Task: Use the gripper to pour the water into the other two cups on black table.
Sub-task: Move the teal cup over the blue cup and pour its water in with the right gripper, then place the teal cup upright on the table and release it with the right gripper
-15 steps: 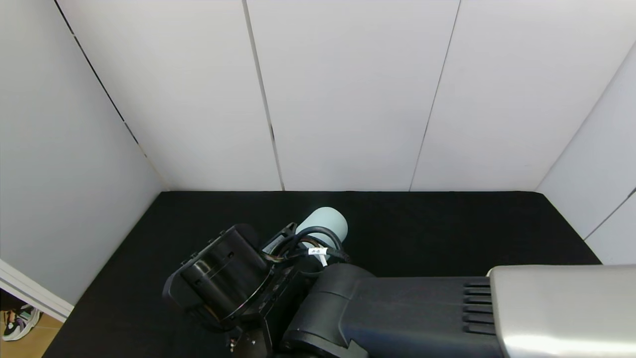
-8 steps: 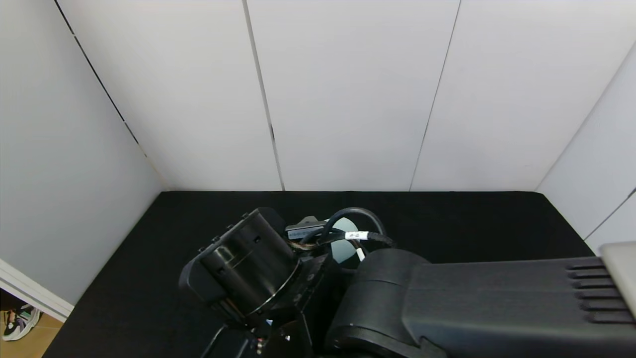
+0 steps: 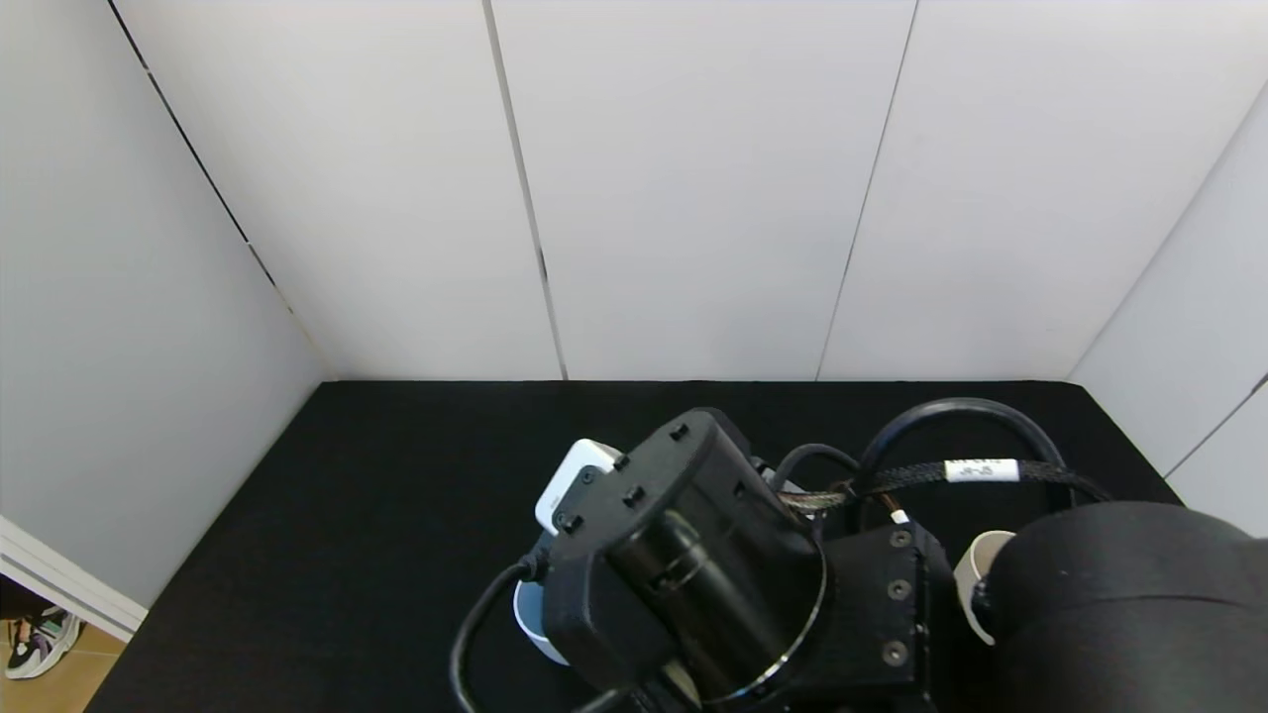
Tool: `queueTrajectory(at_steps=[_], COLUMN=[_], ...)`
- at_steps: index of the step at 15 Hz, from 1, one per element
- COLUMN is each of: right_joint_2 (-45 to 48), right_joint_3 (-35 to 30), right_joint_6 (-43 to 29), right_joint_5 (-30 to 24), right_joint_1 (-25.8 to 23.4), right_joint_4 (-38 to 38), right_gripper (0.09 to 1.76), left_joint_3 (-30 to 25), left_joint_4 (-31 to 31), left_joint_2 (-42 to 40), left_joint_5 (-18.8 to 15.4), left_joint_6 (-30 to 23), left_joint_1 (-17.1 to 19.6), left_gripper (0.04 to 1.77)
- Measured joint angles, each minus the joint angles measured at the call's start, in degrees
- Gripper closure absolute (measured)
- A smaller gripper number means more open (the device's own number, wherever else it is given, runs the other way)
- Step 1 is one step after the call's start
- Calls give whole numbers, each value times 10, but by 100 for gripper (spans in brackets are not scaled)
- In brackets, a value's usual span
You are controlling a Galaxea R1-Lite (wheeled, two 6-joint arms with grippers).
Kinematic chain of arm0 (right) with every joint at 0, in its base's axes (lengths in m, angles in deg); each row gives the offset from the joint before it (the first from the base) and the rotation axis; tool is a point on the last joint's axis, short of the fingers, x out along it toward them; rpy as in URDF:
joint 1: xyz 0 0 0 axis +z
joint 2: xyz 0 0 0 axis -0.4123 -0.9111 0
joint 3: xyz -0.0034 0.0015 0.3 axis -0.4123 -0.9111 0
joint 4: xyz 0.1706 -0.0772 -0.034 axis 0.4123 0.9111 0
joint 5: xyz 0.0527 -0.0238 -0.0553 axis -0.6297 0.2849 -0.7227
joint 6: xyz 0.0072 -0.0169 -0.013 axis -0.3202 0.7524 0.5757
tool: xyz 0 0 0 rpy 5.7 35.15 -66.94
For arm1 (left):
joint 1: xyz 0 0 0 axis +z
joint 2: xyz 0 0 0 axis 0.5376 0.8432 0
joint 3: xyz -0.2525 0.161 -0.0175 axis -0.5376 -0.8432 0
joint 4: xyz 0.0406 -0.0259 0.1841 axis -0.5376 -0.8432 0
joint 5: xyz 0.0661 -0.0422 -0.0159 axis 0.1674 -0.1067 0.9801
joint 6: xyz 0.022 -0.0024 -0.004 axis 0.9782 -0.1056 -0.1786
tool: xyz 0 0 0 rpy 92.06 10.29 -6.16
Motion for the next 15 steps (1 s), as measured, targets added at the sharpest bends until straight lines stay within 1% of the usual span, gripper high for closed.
queueTrajectory(at_steps=[2, 3, 4, 6, 8, 9, 12, 13, 15], right_joint_2=[33, 47, 62, 85, 108, 119, 139, 141, 136], right_joint_3=[-61, -96, -138, -225, -319, -364, -485, -516, -545], right_joint_6=[-73, -106, -132, -156, -164, -166, -170, -170, -169], right_joint_5=[-32, -42, -49, -67, -107, -134, -216, -238, -252], right_joint_1=[7, 13, 20, 26, 24, 17, -34, -54, -85], right_joint_4=[-16, -45, -97, -225, -364, -424, -596, -639, -661], right_gripper=[62, 62, 62, 62, 62, 62, 62, 62, 62], left_joint_3=[0, 0, 0, 0, 0, 0, 0, 0, 0], left_joint_4=[0, 0, 0, 0, 0, 0, 0, 0, 0], left_joint_2=[0, 0, 0, 0, 0, 0, 0, 0, 0], left_joint_5=[0, 0, 0, 0, 0, 0, 0, 0, 0], left_joint_6=[0, 0, 0, 0, 0, 0, 0, 0, 0], left_joint_1=[0, 0, 0, 0, 0, 0, 0, 0, 0], left_gripper=[9, 9, 9, 9, 9, 9, 9, 9, 9])
